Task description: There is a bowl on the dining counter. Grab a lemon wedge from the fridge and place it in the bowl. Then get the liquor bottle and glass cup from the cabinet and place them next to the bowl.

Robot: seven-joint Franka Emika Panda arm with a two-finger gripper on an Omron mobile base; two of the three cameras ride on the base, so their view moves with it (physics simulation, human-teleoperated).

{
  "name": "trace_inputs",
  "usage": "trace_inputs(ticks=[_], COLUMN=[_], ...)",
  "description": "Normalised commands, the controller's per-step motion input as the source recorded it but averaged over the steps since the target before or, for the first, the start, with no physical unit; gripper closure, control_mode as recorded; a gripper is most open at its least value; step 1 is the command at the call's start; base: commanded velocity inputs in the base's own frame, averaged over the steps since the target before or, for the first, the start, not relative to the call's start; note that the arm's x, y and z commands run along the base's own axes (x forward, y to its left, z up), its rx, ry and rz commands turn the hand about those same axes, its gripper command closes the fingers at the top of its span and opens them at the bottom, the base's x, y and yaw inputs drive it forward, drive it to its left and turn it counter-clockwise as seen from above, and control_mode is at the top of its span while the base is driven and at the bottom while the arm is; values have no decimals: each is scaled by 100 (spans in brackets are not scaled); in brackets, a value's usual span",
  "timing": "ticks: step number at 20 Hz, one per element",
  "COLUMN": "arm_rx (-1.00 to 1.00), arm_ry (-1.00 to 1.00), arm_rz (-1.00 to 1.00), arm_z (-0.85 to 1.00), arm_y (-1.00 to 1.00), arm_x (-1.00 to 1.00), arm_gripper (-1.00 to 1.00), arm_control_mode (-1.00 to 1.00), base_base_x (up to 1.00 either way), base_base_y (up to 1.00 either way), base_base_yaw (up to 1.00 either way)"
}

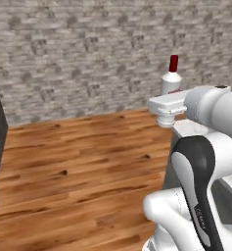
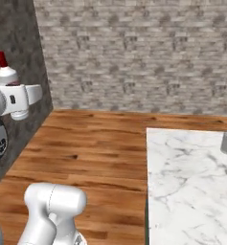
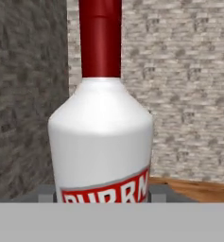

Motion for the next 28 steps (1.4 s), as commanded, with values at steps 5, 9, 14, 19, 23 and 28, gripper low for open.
trace_inputs(ticks=[5, 9, 14, 19, 23, 28], arm_rx=[0, 0, 0, 0, 0, 0], arm_ry=[0, 0, 0, 0, 0, 0], arm_rz=[0, 0, 0, 0, 0, 0], arm_z=[0, 0, 0, 0, 0, 0], arm_y=[0, 0, 0, 0, 0, 0], arm_x=[0, 0, 0, 0, 0, 0], arm_gripper=[100, 100, 100, 100, 100, 100], arm_control_mode=[100, 100, 100, 100, 100, 100], base_base_x=[100, 100, 100, 99, 88, 75], base_base_y=[33, 34, 35, 36, 34, 29], base_base_yaw=[-35, -36, -37, -41, -48, -53])
